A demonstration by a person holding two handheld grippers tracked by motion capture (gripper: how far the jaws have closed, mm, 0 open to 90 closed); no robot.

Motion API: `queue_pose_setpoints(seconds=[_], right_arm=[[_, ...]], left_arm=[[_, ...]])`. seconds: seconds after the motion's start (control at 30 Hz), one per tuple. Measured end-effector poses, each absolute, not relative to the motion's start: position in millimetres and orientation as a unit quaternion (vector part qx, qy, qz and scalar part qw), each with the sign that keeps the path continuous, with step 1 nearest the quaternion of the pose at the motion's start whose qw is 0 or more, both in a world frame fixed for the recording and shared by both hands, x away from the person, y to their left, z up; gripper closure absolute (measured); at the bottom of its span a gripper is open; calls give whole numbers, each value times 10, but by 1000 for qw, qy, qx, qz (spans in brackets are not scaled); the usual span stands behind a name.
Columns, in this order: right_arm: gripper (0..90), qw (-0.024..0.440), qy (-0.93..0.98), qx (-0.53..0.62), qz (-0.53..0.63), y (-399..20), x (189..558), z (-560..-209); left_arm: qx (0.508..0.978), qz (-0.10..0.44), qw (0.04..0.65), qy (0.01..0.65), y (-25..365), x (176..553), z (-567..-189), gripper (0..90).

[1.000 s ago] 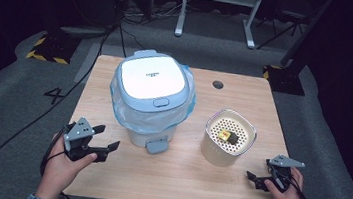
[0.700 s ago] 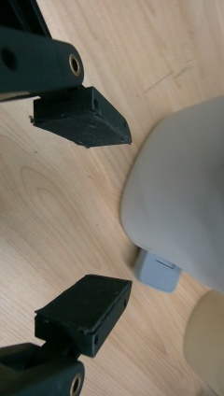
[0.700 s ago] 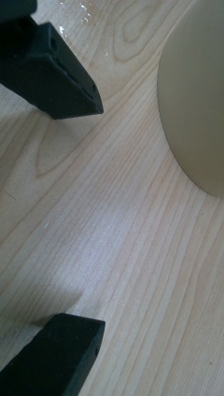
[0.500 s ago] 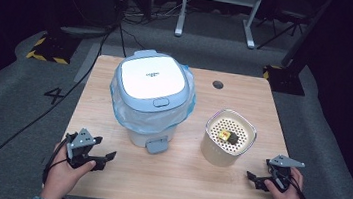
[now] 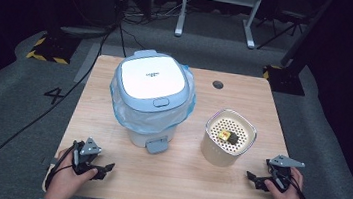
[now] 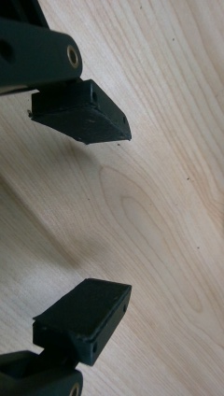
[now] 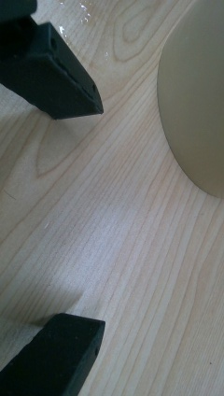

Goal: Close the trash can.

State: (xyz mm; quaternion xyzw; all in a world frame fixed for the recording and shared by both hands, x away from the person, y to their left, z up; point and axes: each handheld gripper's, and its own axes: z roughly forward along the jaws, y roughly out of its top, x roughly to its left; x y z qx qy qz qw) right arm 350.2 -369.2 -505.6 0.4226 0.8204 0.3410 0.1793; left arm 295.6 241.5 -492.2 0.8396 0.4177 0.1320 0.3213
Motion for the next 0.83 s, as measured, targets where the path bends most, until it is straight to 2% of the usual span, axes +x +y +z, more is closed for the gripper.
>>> queue_pose_setpoints(seconds=[0.23,0.4,0.57,0.67,0.83], right_arm=[[1,179,820,423,341,-3692,3502,-5056],[1,179,820,423,341,-3693,3502,-5055],[1,179,820,423,341,-3692,3502,-5056],[1,179,821,423,341,-3693,3502,-5055],[1,179,820,423,341,-3693,3502,-5055]], left_arm=[[843,147,315,411,2403,2977,-4992,190],[835,156,337,406,2412,3006,-5048,149],[830,159,335,417,2404,3030,-5049,146],[812,171,330,450,2417,3058,-5050,146],[811,172,330,452,2418,3058,-5050,145]])
